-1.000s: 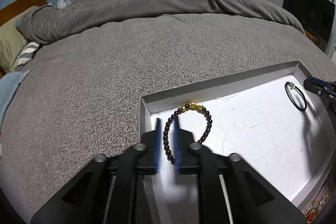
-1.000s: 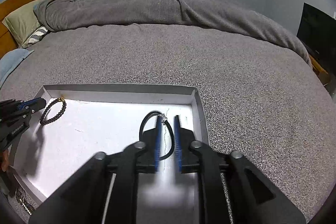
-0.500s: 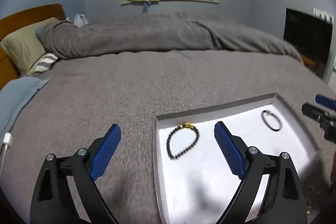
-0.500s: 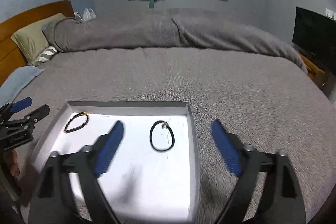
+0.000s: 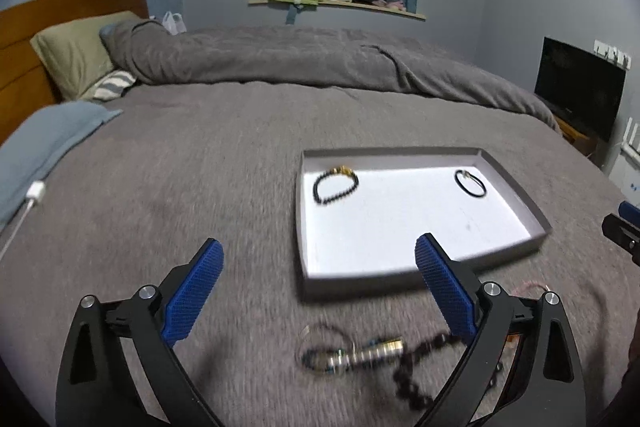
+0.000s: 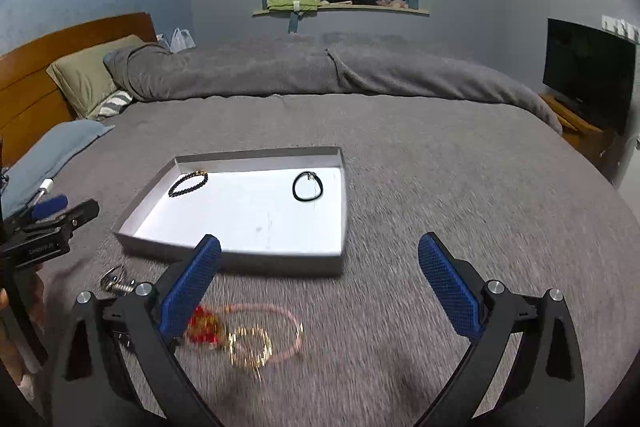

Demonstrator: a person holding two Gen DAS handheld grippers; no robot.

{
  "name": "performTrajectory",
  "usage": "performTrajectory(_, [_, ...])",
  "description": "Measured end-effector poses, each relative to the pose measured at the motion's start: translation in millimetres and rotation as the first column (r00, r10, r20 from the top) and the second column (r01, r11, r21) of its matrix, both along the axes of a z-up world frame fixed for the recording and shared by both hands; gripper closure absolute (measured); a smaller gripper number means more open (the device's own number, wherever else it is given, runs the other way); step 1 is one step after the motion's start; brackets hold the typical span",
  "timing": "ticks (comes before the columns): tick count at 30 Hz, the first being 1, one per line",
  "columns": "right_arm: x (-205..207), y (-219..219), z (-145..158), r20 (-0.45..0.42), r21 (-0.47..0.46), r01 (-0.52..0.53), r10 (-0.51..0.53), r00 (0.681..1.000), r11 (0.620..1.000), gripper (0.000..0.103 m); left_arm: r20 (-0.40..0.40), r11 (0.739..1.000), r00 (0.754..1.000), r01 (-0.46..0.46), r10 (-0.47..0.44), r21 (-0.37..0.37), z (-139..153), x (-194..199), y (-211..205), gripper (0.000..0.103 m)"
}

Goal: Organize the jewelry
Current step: 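Move both open tools back over the jewelry pile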

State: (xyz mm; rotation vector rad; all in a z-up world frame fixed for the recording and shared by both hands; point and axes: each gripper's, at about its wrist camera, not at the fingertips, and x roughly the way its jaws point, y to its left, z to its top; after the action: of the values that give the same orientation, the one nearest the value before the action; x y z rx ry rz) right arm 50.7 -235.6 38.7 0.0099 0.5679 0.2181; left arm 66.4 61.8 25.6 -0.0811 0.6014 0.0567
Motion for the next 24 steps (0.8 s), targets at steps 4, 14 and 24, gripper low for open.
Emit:
performTrajectory(4, [-20.9, -16.7, -7.8, 0.011, 0.024, 0.025, -0.025, 1.0, 0.999, 0.006, 0.007, 1.0, 1.0, 0.01, -0.01, 0.011, -4.3, -16.7, 1.6, 0.007])
performTrajectory(14, [-25.7, -24.2, -39.7, -0.046, 0.02, 0.035, -0.034, 0.998, 0.999, 0.006, -0.048, 0.999, 0.999, 0.028, -0.026, 0.04, -29.4, -36.1, 4.7, 0.007])
performTrajectory(24, [-23.7, -12.8, -50.7, -0.06, 0.001, -0.003, 0.003, 0.998, 1.0, 0.006, -0.108, 0.992, 0.988, 0.112, -0.106, 0.049, -51.0, -49.2, -0.6, 0.007])
